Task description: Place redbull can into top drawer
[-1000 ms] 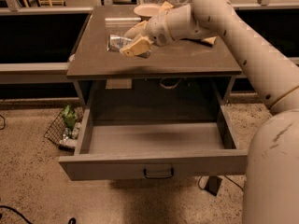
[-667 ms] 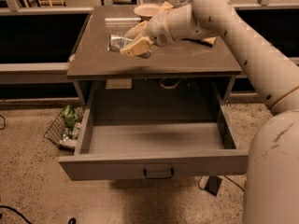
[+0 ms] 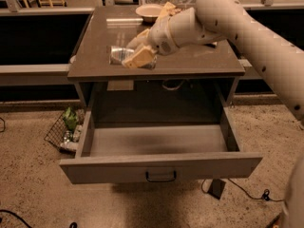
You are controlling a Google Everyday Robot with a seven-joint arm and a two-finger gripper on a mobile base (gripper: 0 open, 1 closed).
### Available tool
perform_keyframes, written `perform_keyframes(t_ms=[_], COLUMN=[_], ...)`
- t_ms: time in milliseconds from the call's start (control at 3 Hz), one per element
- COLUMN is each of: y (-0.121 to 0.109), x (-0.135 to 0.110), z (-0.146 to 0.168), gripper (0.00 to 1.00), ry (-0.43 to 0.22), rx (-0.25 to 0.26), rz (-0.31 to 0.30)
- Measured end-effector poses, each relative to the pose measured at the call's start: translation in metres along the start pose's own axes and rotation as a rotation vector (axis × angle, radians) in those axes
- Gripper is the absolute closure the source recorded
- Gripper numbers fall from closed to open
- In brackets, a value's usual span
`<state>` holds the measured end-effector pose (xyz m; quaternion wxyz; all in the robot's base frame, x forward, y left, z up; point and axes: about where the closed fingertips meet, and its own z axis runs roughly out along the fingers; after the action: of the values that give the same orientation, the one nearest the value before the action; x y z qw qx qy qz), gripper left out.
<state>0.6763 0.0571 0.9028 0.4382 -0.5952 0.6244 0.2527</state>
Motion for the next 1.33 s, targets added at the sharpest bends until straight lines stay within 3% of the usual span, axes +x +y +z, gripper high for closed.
perform_keyframes(t_ms=[333,667,1000,1333], y=[0.039,0.075,0.091,0.092], x=[0.005,0.035,0.067,0.066], z=[-0.008,-0.001,0.006,0.008], gripper=[1.00,1.00,1.00,1.00], ry=[0.057,0.048,0.071,0.071], rx=[0.038,0.070,0.088,0.084], rz=[0.037,0.131,0.170,0.169])
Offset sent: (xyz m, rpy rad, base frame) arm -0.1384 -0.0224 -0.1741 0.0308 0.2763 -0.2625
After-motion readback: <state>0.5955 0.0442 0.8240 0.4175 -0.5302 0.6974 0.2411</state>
